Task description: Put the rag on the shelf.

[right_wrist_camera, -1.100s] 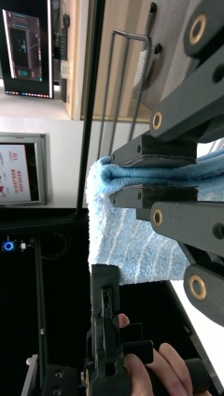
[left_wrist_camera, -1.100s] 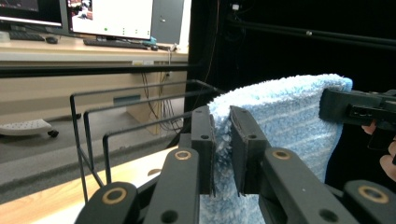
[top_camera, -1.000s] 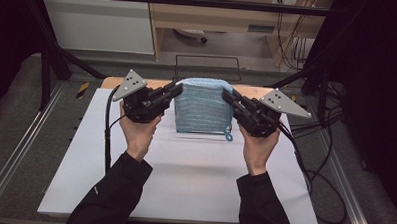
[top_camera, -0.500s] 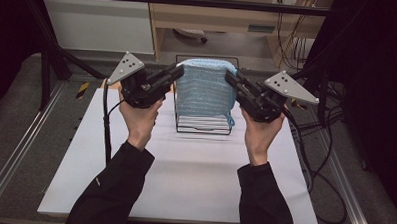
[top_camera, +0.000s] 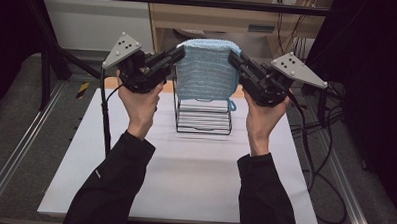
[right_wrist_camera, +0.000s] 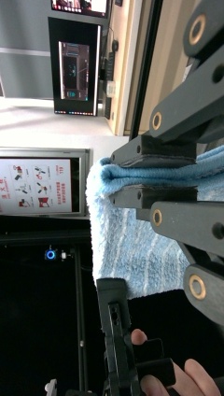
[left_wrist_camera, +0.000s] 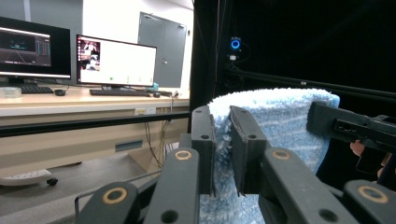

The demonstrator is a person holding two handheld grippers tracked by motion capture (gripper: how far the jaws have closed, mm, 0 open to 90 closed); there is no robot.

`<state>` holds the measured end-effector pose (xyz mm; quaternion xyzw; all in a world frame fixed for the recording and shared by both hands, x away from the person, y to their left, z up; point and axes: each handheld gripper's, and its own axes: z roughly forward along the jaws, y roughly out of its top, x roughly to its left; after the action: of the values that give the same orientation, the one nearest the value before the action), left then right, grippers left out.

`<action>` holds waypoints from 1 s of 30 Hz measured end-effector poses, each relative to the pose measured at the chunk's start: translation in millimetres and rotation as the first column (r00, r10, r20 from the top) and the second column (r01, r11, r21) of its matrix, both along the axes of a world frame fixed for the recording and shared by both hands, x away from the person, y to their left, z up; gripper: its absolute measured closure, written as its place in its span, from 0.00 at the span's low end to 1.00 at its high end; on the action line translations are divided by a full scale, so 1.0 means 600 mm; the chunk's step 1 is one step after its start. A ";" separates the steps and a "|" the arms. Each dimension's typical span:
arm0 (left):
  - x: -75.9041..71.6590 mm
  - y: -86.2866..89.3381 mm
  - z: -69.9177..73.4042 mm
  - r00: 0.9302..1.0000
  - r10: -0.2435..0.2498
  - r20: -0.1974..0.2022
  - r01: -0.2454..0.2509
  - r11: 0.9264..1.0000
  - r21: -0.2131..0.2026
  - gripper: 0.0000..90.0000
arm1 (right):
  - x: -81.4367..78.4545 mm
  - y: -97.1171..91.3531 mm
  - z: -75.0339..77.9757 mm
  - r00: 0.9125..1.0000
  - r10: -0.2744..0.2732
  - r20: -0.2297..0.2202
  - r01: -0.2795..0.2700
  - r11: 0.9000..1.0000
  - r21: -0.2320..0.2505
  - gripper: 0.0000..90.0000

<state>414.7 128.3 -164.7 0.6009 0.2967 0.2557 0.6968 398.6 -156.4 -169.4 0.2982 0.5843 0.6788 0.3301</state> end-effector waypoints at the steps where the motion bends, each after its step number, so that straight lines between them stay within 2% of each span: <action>1: 0.002 0.000 0.003 1.000 0.001 -0.001 -0.001 1.000 -0.004 0.89 | 0.003 0.000 0.003 1.000 -0.002 0.002 0.002 1.000 -0.001 0.91; 9: 0.021 -0.002 0.024 1.000 0.008 0.010 -0.008 1.000 -0.027 0.89 | 0.023 0.002 0.025 1.000 -0.009 0.028 0.009 1.000 -0.001 0.91; 18: 0.043 -0.004 0.038 1.000 0.023 0.014 -0.022 0.999 -0.043 0.89 | 0.051 0.002 0.042 0.999 -0.008 0.043 0.008 1.000 0.000 0.91; 25: 0.055 -0.003 0.046 0.999 0.040 0.024 -0.039 0.998 -0.041 0.89 | 0.069 0.005 0.053 0.999 -0.012 0.047 0.012 1.000 -0.006 0.91; 30: 0.069 -0.003 0.053 0.999 0.046 0.017 -0.045 0.998 -0.037 0.89 | 0.082 0.007 0.062 0.999 -0.021 0.041 0.022 1.000 -0.017 0.91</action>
<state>455.8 126.4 -132.9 0.5787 0.3087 0.2713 0.7044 447.8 -152.0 -132.2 0.2877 0.5801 0.6760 0.3518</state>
